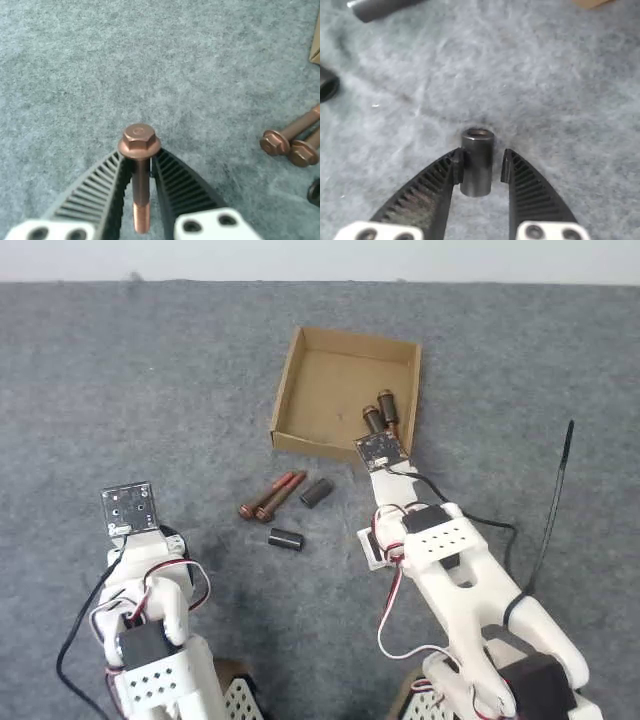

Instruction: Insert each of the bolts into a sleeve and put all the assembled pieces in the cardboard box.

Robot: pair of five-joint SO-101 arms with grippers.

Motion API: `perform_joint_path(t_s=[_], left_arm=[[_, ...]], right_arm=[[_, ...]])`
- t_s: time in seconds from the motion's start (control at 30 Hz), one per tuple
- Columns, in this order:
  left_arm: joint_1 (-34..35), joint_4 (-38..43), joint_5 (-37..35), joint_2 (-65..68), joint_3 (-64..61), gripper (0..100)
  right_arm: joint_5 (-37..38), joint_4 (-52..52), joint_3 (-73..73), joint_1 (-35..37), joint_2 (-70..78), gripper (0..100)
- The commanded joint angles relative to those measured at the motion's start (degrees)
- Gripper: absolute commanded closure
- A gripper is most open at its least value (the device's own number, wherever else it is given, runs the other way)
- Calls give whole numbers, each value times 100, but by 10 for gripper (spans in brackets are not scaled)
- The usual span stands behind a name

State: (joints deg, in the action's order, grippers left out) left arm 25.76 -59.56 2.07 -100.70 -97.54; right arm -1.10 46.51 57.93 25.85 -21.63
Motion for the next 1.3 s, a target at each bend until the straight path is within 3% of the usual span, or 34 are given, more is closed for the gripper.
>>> perform_joint_path(t_s=[0.0, 0.33, 0.4, 0.47, 0.93, 1.13, 1.27], left_arm=[[-44, 18, 53, -158, 84, 988], [-44, 18, 53, -158, 84, 988], [-44, 18, 53, -158, 84, 988], [-44, 18, 53, -158, 84, 988], [-35, 18, 53, -149, 84, 988], [-18, 9, 53, -149, 84, 988], [-18, 9, 53, -149, 84, 988]], right_arm=[[-18, -154, -26, -92, -92, 883], [193, 215, -633, 13, 1095, 890], [334, 233, -686, 13, 1156, 935], [343, 207, -686, 13, 1130, 998], [378, 831, -791, -523, -321, 991], [1248, 1051, -1503, -769, -901, 991], [1556, 637, -1793, -822, -804, 991]])
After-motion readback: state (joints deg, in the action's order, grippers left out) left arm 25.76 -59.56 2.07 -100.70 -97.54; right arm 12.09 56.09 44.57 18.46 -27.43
